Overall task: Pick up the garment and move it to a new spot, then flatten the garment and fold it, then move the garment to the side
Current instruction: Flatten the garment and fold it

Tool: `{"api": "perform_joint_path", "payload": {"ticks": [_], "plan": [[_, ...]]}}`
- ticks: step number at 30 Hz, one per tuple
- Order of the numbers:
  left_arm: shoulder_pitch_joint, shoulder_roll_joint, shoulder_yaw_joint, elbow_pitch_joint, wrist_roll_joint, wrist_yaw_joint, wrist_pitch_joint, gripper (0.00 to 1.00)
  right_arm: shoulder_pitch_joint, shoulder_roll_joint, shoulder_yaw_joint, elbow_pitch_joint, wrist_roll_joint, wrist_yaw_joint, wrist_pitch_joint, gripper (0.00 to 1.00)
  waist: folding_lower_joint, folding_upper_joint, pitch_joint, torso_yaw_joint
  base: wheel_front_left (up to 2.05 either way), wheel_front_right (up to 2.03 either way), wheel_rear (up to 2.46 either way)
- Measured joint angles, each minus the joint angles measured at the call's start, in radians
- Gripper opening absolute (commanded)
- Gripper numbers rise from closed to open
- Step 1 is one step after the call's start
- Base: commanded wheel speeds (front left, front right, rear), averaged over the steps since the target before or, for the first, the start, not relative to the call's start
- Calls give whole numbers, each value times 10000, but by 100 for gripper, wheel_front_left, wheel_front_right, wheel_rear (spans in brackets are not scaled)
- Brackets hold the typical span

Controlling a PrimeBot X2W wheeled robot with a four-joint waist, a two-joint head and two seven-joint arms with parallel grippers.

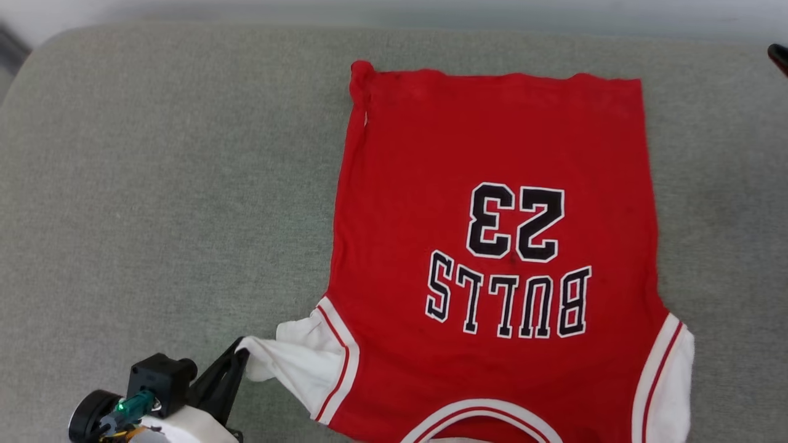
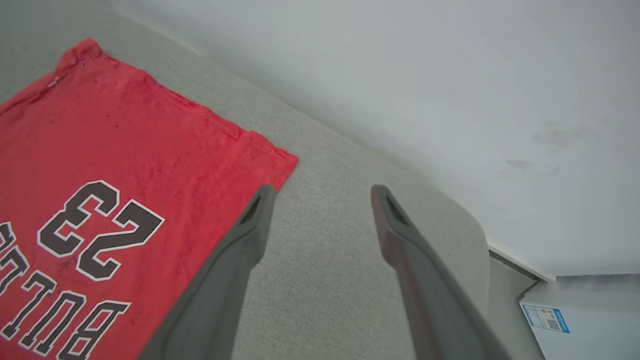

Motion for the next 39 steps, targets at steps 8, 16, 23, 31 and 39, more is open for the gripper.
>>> {"api": "perform_joint_path", "payload": {"ticks": [8,16,23,31,39], "plan": [[-1129,-259,75,-238,777,-238,13,0,-2688,426,259,1812,50,-2,4516,100,1,0,1769,661,0,0,0],[-1914,-456,54,-577,1400,-267,69,0,-3337,1264,-809,2941,-1154,-2,5515,100,2,-1,3340,1375,0,0,0],[-2204,-568,25,-918,1743,-155,102,0,-2677,1630,-1879,3116,-1745,-4,5317,100,-3,0,4055,1901,0,0,0],[-2084,-746,-56,-853,1726,-77,102,0,-2324,1854,-1755,2782,-1831,-6,5110,0,-1,0,3730,1914,0,0,0],[-1457,-560,92,-757,1601,155,52,0,-2086,1417,-500,1569,-589,-2,4581,0,-1,-1,2616,1503,0,0,0]]}}
